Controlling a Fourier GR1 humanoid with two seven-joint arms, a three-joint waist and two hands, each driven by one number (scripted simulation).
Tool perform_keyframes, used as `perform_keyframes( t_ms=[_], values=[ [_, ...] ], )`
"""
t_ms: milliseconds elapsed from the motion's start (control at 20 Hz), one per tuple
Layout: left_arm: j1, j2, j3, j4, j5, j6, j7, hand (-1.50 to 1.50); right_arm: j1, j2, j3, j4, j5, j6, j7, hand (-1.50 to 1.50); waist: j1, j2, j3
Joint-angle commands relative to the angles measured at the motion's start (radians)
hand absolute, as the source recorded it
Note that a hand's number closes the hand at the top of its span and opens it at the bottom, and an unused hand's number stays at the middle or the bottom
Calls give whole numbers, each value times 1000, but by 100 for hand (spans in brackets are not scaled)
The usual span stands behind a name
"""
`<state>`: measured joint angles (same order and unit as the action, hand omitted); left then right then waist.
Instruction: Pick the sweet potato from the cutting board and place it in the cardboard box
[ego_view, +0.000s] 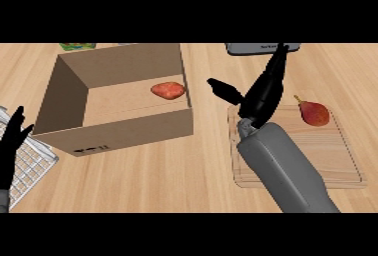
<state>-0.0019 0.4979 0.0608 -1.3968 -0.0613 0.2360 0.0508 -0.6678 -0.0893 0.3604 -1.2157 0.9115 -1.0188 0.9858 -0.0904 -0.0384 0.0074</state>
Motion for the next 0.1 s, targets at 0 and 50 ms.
perform_keyframes(
  t_ms=[0, 50],
  values=[
    [27, -4, 10, 29, 6, -7, 5, 0, 183, -63, 57, -248, 26, 120, 51, -150, -4, 7, -9],
    [35, 38, 45, 26, 21, -25, 2, 0, 223, -86, 72, -303, 15, 139, 56, -150, -11, 2, -9]
  ],
)
